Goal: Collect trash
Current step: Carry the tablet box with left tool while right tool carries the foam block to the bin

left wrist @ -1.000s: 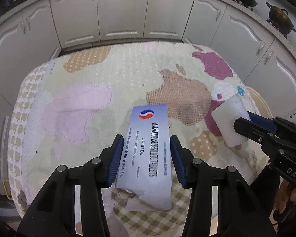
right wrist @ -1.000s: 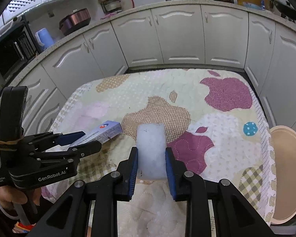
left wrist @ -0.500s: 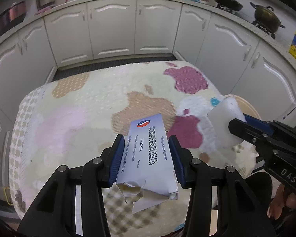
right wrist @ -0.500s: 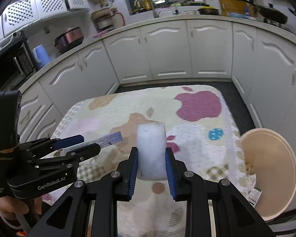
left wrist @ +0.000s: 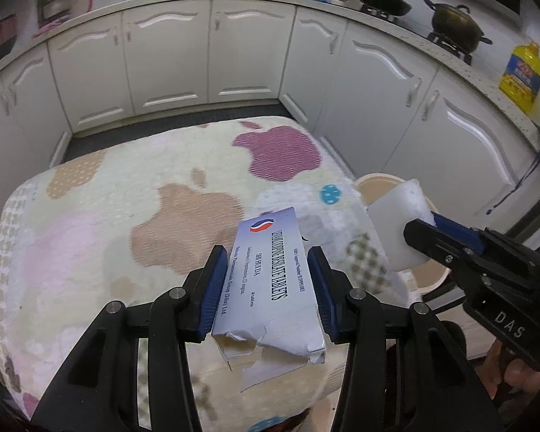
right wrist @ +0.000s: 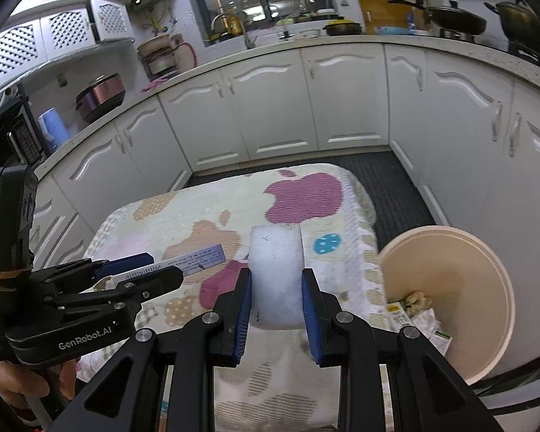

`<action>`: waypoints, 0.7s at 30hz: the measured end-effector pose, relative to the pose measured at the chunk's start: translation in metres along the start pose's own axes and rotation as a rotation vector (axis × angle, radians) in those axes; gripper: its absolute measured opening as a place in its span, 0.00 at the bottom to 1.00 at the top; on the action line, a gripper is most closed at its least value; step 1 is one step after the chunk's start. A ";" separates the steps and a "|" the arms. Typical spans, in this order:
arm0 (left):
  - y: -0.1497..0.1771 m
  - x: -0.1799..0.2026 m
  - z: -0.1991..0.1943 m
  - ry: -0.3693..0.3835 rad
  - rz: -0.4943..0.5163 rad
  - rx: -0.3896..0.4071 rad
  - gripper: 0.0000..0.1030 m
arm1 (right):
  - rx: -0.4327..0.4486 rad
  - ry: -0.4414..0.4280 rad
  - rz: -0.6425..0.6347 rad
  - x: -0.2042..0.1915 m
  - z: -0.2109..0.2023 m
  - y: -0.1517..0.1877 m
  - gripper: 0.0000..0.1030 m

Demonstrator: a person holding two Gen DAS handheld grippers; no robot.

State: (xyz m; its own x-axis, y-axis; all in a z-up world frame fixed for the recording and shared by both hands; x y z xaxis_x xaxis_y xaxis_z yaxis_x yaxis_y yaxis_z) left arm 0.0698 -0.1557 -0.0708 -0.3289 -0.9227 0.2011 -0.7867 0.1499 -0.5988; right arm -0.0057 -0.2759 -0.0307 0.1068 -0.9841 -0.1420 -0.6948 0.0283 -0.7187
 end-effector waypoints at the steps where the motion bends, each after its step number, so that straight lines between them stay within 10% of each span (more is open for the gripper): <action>1: -0.001 0.007 0.002 0.005 0.010 0.002 0.43 | 0.001 0.008 0.010 0.006 -0.002 0.001 0.25; 21: -0.019 0.085 0.039 0.099 0.093 -0.025 0.43 | 0.009 0.108 0.159 0.091 -0.027 0.022 0.25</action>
Point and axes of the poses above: each gripper's, at about its wrist camera, not at the fingertips, and z roughly the way its jaws point, x to its right, y to its underside, the point moved 1 cm from there along z, roughly the way its jaws point, and after that the axes turned 6 degrees about -z, right-handed, at the moved point
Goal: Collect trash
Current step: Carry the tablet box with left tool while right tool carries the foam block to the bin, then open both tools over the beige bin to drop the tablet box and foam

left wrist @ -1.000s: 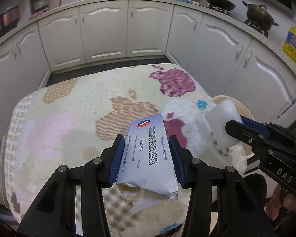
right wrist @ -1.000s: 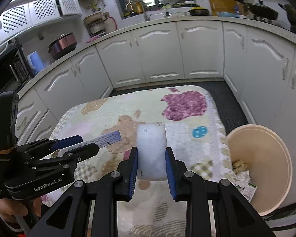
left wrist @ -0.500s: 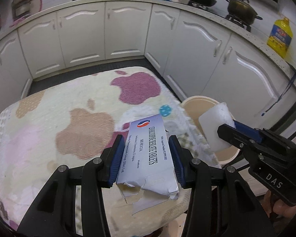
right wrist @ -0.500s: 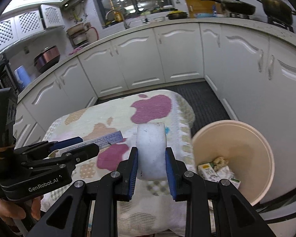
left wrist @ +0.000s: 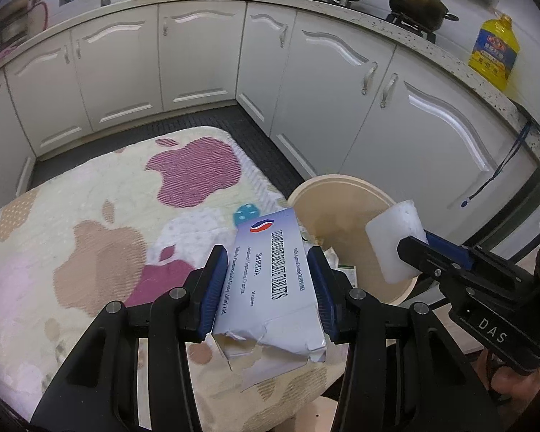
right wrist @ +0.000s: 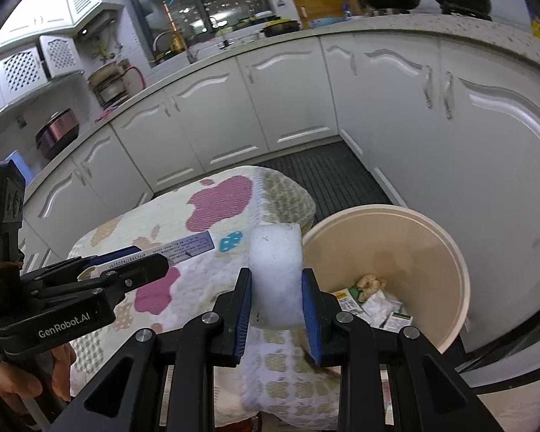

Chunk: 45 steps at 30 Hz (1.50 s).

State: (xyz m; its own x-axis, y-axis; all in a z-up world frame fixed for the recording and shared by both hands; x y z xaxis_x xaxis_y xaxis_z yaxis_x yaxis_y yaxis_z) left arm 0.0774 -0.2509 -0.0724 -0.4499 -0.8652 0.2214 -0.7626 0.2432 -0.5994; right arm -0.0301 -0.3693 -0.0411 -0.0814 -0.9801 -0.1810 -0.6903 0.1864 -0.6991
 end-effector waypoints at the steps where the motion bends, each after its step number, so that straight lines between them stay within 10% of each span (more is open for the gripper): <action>1: -0.001 0.002 0.002 0.004 0.002 -0.002 0.43 | 0.000 0.006 0.003 0.004 0.000 0.000 0.25; 28: -0.023 0.066 0.116 0.162 -0.047 -0.181 0.43 | -0.094 0.111 0.140 0.101 0.040 0.018 0.25; 33: -0.023 0.065 0.126 0.214 -0.071 -0.204 0.55 | -0.116 0.162 0.144 0.110 0.051 0.020 0.51; 45: -0.017 0.067 0.111 0.143 0.003 -0.163 0.63 | -0.106 0.189 0.167 0.107 0.048 0.028 0.52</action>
Point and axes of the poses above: each gripper's, at about its wrist camera, not at the fingertips, and z roughly the way its jaws point, x to its right, y to its underside, the point moved 1 cm from there along z, roughly the way its jaws point, and after that the axes turned 6 degrees about -z, right-handed, at the moved point
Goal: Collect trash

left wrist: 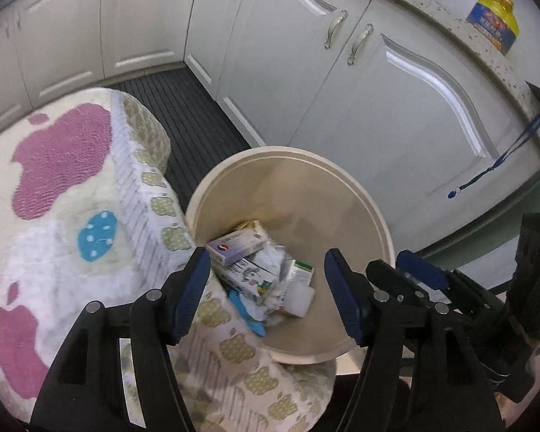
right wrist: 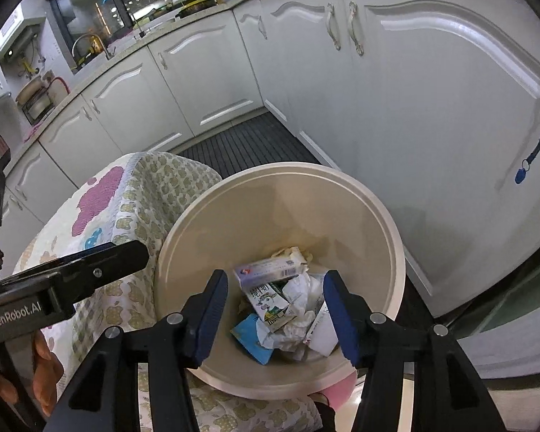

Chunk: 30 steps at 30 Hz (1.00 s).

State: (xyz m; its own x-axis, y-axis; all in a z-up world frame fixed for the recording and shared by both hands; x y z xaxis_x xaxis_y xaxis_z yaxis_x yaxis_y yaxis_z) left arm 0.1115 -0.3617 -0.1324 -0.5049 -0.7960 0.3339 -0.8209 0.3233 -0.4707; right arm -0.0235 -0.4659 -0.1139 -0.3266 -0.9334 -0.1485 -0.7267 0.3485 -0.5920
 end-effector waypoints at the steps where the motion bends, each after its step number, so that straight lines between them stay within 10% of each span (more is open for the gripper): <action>1: 0.001 0.000 -0.002 -0.006 -0.001 0.007 0.63 | 0.004 0.002 -0.001 -0.003 -0.002 0.001 0.52; 30: 0.041 -0.026 -0.133 -0.192 0.047 0.365 0.63 | 0.215 0.032 -0.105 -0.094 -0.074 0.007 0.56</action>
Point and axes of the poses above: each gripper's, at about its wrist camera, not at the fingertips, and z roughly the way its jaws point, x to its right, y to its underside, the point moved 1 cm from there along z, roughly the way its jaws point, and after that the axes turned 6 degrees about -z, right-handed, at the moved point
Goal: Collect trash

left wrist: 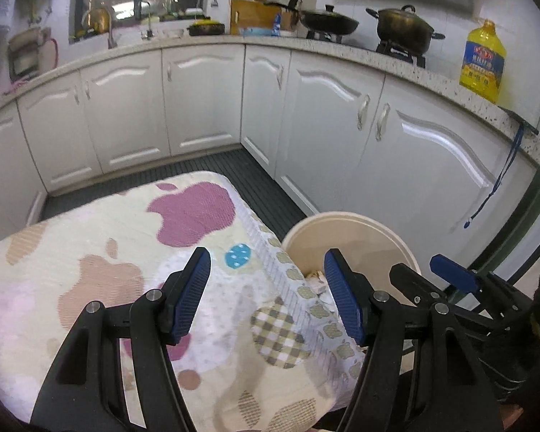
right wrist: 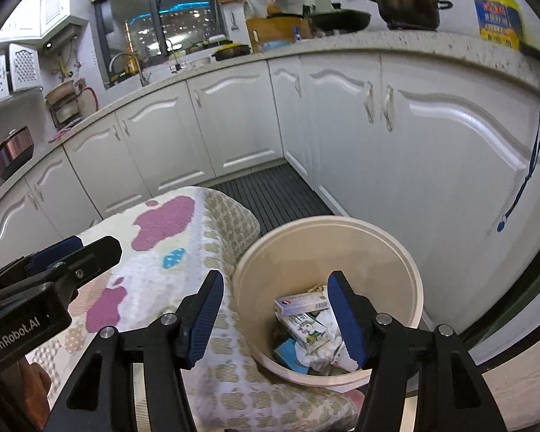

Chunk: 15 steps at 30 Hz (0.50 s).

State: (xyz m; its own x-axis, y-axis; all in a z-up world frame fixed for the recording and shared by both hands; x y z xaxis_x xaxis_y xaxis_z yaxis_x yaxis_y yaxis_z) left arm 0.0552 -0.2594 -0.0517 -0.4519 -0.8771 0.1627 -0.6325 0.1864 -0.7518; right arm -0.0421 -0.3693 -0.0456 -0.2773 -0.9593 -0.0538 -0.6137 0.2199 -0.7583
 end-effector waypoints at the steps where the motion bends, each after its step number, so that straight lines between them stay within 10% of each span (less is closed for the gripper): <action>1: 0.000 -0.002 -0.003 -0.002 -0.003 0.008 0.63 | 0.007 -0.001 -0.008 -0.005 -0.003 -0.002 0.56; 15: -0.005 -0.025 -0.042 -0.033 -0.035 0.120 0.63 | 0.099 0.027 -0.041 -0.029 -0.036 -0.014 0.58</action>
State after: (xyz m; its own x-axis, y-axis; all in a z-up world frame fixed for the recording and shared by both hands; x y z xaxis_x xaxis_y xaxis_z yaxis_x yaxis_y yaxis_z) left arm 0.0438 -0.2198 -0.0253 -0.4093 -0.8963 0.1705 -0.5665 0.1032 -0.8176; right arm -0.0516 -0.3380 -0.0100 -0.2741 -0.9617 -0.0048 -0.5491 0.1606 -0.8202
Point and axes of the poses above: each gripper's, at about its wrist camera, not at the fingertips, and z roughly the way its jaws point, x to its right, y to its underside, the point moved 1 cm from there along z, roughly the way its jaws point, and after that the axes turned 6 degrees about -z, right-handed, at the moved point
